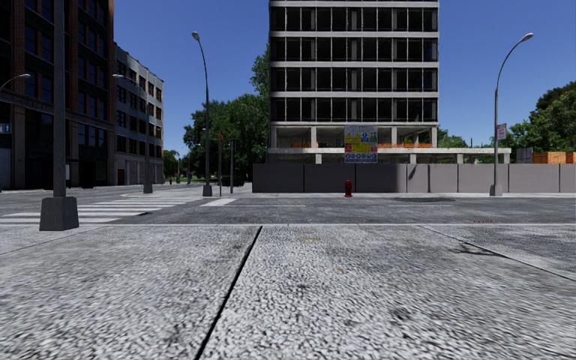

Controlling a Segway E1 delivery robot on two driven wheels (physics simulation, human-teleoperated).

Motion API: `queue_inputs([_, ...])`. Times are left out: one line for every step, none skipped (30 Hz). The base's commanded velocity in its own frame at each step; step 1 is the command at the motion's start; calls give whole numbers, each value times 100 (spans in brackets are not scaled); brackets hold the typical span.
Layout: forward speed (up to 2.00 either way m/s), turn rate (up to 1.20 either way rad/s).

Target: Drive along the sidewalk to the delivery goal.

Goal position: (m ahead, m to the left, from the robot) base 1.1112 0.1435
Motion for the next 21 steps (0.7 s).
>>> queue_inputs([0, 0])
queue_inputs([0, 0])
queue_inputs([0, 0])
queue_inputs([0, 0])
queue_inputs([0, 0])
queue_inputs([0, 0])
queue_inputs([0, 0])
queue_inputs([0, 0])
queue_inputs([0, 0])
queue_inputs([0, 0])
queue_inputs([0, 0])
queue_inputs([0, 0])
queue_inputs([0, 0])
queue_inputs([1, 0])
queue_inputs([1, 0])
queue_inputs([7, 0])
queue_inputs([51, 0])
queue_inputs([88, 0])
queue_inputs([88, 0])
queue_inputs([101, 0])
queue_inputs([104, 0])
